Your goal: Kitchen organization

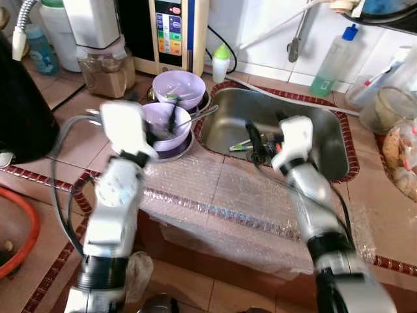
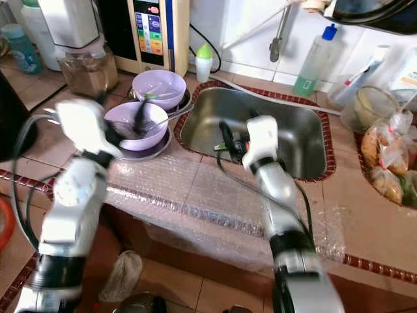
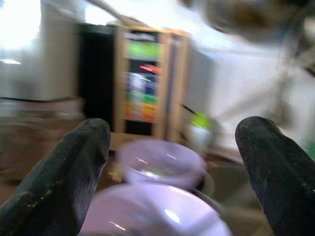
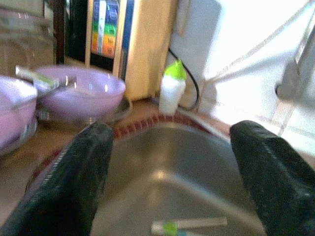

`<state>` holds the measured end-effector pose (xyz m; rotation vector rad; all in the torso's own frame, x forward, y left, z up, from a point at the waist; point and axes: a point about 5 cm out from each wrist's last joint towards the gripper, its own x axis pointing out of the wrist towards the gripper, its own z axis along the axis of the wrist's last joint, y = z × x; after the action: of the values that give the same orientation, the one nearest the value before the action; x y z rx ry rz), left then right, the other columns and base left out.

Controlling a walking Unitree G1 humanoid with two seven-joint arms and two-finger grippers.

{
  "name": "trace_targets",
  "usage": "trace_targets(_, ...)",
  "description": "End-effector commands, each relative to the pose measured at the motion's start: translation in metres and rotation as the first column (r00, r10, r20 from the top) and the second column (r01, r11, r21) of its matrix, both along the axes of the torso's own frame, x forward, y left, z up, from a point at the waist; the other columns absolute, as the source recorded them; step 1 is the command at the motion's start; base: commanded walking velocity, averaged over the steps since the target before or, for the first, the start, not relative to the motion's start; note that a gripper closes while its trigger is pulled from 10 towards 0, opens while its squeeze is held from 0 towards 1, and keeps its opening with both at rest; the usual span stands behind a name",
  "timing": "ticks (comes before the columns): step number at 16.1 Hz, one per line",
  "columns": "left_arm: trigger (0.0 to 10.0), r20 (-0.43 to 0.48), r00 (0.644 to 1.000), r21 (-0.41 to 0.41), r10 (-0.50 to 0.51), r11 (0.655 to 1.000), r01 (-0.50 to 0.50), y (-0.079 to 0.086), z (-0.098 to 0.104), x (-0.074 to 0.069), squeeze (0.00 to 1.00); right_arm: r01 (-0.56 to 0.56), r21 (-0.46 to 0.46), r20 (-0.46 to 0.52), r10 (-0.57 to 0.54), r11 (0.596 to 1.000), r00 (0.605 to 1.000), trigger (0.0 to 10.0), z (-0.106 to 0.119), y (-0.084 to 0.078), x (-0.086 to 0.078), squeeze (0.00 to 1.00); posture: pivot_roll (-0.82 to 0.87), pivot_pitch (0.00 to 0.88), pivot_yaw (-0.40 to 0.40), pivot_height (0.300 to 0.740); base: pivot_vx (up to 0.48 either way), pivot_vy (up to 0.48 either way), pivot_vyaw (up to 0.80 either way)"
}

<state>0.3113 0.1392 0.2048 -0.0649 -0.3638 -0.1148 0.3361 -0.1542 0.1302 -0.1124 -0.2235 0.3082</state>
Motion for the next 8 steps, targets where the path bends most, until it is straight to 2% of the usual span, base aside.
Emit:
trace_targets(1, 10.0, -0.008, 0.999, -0.048, 0.04, 0.998, -0.04, 0.006, 0.001, 0.004, 1.0, -0.001, 0.0, 0.028, 0.001, 1.0, 1.0, 10.0, 0.01, -0.002, 0.0, 1.0, 0.01, 0.0, -0.025, 0.74, 0.0, 0.0, 0.0)
trace_targets(3, 10.0, -0.02, 0.995, -0.092, 0.096, 0.991, -0.097, 0.018, 0.002, 0.012, 1.0, -0.014, 0.006, 0.033, 0.014, 1.0, 0.999, 10.0, 0.012, 0.0, -0.011, 1.0, 0.0, 0.0, -0.025, 0.74, 0.0, 0.0, 0.0)
trace_targets(6, 10.0, -0.024, 0.987, -0.1, 0.161, 0.982, -0.163, 0.032, 0.006, 0.02, 1.0, -0.03, 0.018, 0.013, 0.03, 0.999, 0.999, 10.0, 0.008, 0.006, -0.021, 1.0, -0.01, 0.0, -0.025, 0.74, 0.0, 0.0, 0.0)
trace_targets(8, 10.0, -0.053, 0.975, -0.154, 0.217, 0.963, -0.222, 0.043, 0.006, 0.026, 1.0, -0.038, 0.025, -0.006, 0.038, 0.999, 0.999, 10.0, 0.007, 0.011, -0.028, 1.0, -0.02, 0.0, -0.021, 0.74, 0.0, 0.0, 0.0)
